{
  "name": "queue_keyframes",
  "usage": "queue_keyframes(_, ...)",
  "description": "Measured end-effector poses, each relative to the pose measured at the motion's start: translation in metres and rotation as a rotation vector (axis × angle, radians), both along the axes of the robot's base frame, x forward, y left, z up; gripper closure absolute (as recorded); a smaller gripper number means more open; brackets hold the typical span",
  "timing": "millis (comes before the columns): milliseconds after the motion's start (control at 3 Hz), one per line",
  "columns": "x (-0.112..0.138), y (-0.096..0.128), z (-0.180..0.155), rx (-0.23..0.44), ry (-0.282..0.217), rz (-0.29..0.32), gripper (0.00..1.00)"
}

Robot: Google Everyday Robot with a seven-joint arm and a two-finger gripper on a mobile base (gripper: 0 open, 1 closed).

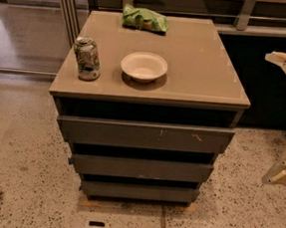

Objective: Open bottom drawer

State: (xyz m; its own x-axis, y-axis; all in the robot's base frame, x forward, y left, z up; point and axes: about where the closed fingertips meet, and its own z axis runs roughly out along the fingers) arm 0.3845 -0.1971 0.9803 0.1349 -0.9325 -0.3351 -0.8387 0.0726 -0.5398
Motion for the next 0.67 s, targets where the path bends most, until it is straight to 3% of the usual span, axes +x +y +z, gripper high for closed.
queue_keyframes(333, 0.0000, 0.0001, 0.0000, 0.000, 0.000, 0.000, 0.00)
queue_keyframes(667, 0.0009, 0.0086, -0.0061, 0.006, -0.010, 0.012, 0.27)
